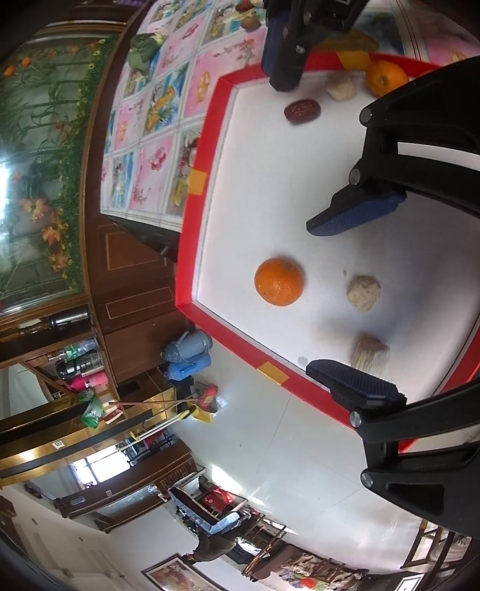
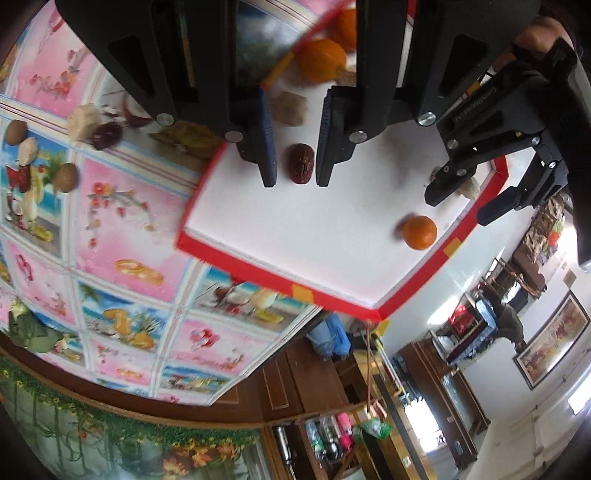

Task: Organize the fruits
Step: 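Carry the orange and date over the white tray and open both grippers, then grasp a beige dried piece with the left gripper while the right grasps a brown nut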

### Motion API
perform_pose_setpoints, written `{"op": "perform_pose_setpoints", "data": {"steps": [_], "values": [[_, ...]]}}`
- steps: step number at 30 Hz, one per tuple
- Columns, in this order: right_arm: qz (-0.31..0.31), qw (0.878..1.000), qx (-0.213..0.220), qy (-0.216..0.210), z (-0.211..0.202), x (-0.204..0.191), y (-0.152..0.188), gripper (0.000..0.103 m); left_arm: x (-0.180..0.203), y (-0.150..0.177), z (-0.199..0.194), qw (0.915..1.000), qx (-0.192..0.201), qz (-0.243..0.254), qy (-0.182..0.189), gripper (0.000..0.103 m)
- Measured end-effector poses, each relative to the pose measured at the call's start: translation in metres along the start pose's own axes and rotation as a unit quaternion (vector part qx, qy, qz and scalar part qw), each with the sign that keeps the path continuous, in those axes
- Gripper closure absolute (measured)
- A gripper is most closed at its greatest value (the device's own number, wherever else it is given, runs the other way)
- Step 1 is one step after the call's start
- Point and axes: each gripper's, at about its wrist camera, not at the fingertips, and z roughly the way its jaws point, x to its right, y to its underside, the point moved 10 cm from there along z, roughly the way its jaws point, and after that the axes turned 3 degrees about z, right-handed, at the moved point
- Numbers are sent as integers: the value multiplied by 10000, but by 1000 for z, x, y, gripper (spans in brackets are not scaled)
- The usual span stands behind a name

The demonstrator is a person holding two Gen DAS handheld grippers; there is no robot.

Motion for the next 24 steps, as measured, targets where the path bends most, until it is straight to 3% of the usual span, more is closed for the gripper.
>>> {"op": "perform_pose_setpoints", "data": {"steps": [5,10,16,24], "values": [[133,9991,348,219,-38,43,3,74,30,-13,-19,9992,217,216,266,32],[392,9955,572,647,-74,111,19,73,66,-18,-36,9965,337,518,556,32],[848,9884,523,1147,-98,196,47,73,110,-20,-49,9916,341,820,940,32],[1066,9863,440,1183,-92,230,57,73,167,-16,-60,9828,220,1222,1365,32]]}}
